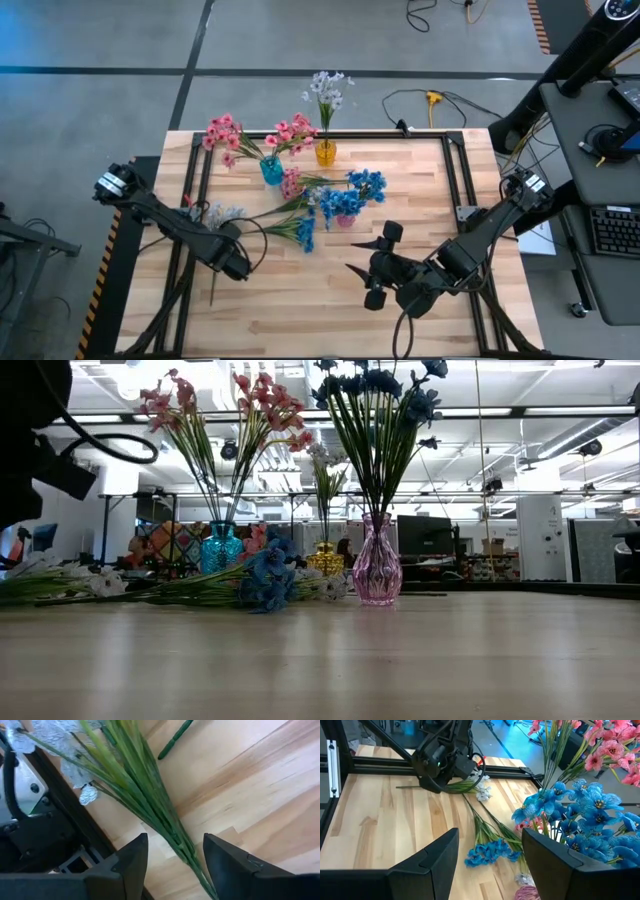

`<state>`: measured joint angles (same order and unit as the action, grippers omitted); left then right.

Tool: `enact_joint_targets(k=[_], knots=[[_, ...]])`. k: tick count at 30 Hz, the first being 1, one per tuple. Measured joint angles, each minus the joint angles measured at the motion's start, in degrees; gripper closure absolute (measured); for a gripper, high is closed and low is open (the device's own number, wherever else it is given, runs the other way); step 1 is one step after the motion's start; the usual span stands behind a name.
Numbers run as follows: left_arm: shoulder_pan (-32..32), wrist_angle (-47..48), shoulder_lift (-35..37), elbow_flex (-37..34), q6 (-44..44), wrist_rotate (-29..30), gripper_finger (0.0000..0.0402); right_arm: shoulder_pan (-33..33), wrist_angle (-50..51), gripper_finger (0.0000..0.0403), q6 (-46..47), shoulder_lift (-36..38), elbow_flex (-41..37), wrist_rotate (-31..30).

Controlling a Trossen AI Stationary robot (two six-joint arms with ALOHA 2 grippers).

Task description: Sort flowers into vase by color

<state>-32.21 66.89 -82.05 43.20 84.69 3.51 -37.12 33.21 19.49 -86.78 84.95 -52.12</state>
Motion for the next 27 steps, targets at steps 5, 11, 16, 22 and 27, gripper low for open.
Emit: enact_joint_targets(k=[5,11,16,22,27], knots=[[0.0,-0.46,-2.96,-0.16,-1.61,-1.51,0.0216,0.0,-0.02,0.0193,0.21,0.0,0.0,0.0],[-0.01,-1.95,-4.13,-1.39,-2.43,-2.32,0.019,0.0,-0.02,0.0193,0.37,0.0,0.0,0.0],[0.0,-9.03,-3.83,-5.61,-3.26,-4.29,0.0196,0.0,-0.04,0.0193,0.48,0.0,-0.02,0.0],[0.0,-10.25,-3.17,-6.77,-2.94,-4.45,0.0231,0.0,-0.59,0.0193,0.52,0.0,-0.04,-0.02],[-0.02,-10.24,-2.01,-5.72,-3.42,-3.17,0.0289,0.0,-0.68,0.0193,0.99,0.0,-0.12,-0.02]])
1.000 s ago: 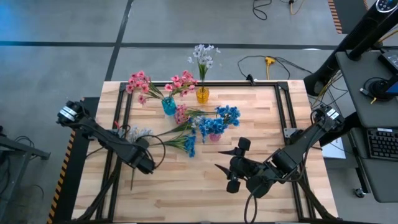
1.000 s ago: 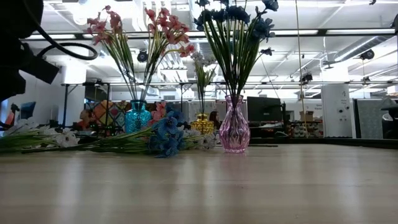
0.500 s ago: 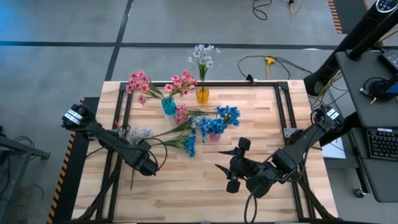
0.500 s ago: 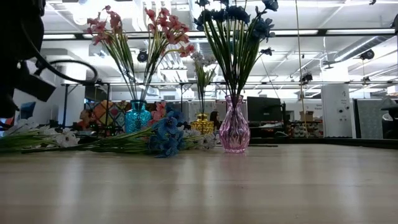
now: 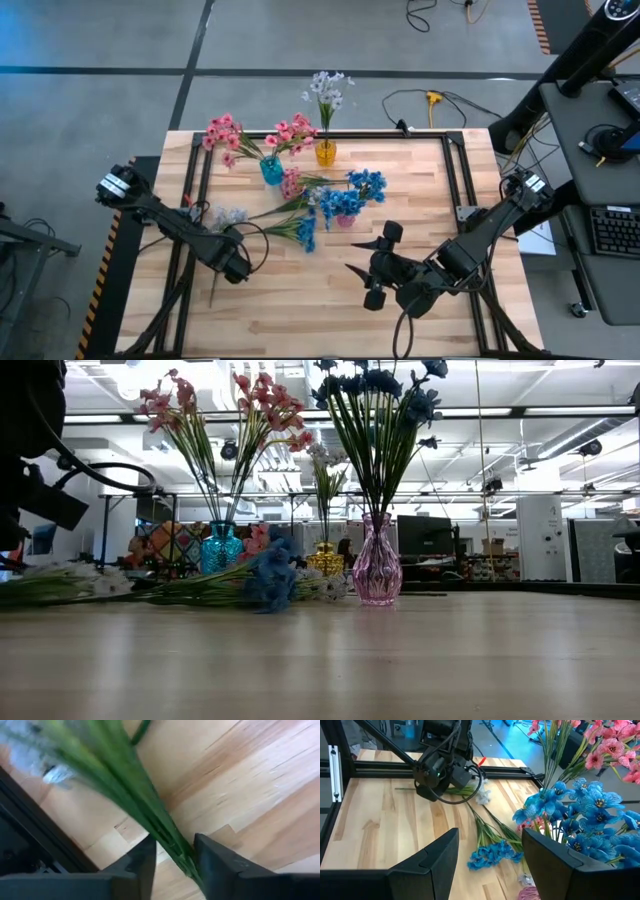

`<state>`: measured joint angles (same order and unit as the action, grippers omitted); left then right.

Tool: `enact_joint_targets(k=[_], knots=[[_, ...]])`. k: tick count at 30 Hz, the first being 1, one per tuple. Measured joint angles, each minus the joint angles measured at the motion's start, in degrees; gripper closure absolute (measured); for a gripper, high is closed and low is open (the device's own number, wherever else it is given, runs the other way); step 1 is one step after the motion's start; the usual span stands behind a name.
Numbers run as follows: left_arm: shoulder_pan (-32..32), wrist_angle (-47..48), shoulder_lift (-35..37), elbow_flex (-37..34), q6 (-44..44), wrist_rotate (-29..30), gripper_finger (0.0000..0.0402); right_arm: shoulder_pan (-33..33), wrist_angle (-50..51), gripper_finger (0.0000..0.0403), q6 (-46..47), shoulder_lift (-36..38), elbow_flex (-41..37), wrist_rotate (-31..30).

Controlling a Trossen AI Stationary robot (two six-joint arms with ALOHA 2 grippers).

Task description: Sort flowers into vase by color

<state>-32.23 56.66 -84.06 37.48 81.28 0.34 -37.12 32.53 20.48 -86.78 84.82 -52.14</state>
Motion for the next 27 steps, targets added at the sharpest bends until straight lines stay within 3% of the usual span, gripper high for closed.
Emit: enact_joint_targets(k=[8,18,27], knots=[[0.02,1.73,0.98,0.06,-0.59,0.72,0.0392,0.0,0.13,0.0193,1.04,0.0,-0.69,0.0],[-0.01,12.93,1.61,4.77,-0.59,0.76,0.0397,0.0,0.24,0.0193,1.41,0.0,-0.75,0.0],[-0.48,25.17,1.93,11.33,-2.17,4.95,0.04,0.0,1.51,0.0193,1.45,0.0,-0.75,0.0]])
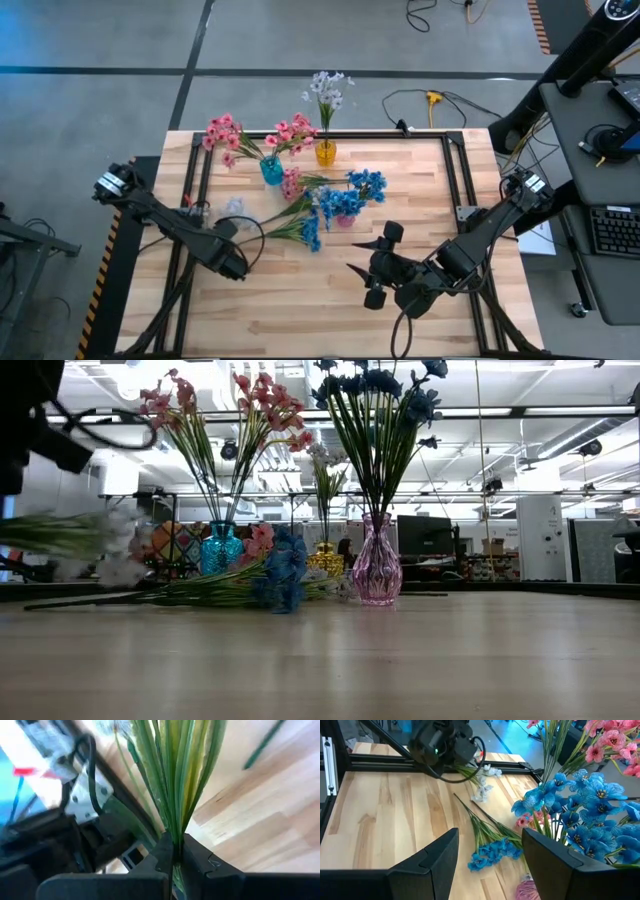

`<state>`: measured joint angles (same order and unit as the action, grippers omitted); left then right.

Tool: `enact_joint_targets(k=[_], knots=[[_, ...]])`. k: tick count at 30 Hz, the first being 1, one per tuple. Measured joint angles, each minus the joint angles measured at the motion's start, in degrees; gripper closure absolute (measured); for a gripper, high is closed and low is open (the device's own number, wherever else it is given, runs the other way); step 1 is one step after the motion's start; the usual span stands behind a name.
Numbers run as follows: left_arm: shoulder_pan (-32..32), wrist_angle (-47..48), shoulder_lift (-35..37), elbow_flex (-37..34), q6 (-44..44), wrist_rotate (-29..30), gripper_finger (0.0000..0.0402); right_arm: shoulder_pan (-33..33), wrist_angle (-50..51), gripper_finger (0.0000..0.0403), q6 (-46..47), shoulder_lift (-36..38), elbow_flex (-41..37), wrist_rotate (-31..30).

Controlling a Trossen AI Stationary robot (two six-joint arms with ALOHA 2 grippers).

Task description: Sort flowers into vase by color

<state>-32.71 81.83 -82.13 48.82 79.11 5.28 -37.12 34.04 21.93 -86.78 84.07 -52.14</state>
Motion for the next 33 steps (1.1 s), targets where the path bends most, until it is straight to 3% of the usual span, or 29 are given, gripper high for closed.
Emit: enact_joint_targets(k=[19,33], knots=[[-2.94,-0.38,7.39,16.5,-20.98,18.76,0.0401,0.0,1.45,0.0193,0.2,0.0,-0.74,0.04],[-8.69,-32.56,15.22,15.12,-53.44,31.03,0.0401,-0.68,2.0,0.0193,0.2,0.0,-2.3,1.56]])
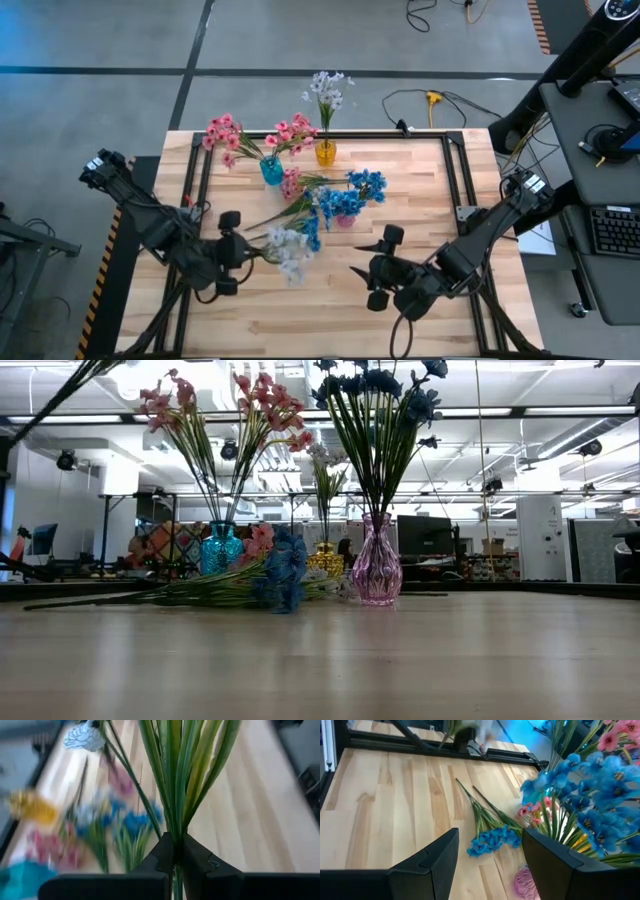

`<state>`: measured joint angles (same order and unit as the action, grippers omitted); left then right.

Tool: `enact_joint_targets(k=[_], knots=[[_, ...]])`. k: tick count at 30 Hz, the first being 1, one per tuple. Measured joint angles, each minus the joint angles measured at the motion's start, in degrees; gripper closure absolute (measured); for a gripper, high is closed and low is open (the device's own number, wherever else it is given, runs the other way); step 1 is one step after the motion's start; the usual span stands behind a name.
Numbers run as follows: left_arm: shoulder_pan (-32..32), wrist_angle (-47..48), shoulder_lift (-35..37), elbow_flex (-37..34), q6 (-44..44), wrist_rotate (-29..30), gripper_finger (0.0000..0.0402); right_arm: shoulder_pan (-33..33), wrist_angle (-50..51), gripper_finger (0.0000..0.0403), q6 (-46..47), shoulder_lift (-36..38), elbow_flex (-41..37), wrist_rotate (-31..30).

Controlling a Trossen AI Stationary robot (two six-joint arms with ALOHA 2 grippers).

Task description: Sort flowers into vase by color

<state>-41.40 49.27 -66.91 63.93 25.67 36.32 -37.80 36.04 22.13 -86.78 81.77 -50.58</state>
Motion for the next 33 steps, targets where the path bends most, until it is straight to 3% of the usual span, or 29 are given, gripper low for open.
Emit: enact_joint_targets(k=[6,13,21,29,33], knots=[[-0.19,-16.02,0.17,-3.74,-14.63,0.66,0.0401,-0.09,-4.14,0.0193,-0.02,0.0,-4.28,0.01],[-0.19,-32.0,-2.21,-6.88,-25.72,0.63,0.0401,-0.09,-9.88,0.0193,-1.43,0.0,-7.96,-0.01],[-0.12,-53.28,-5.48,-11.18,-37.06,0.42,0.0401,-0.06,-27.11,0.0193,-14.91,-4.88,-9.07,2.06],[0.12,-68.3,-8.12,-16.51,-40.02,0.31,0.0401,1.14,-49.6,0.0193,-27.73,-9.71,-9.14,2.86],[0.14,-75.01,-9.43,-19.23,-40.0,0.34,0.0401,2.84,-55.5,0.0193,-29.96,-9.94,-9.13,4.87]])
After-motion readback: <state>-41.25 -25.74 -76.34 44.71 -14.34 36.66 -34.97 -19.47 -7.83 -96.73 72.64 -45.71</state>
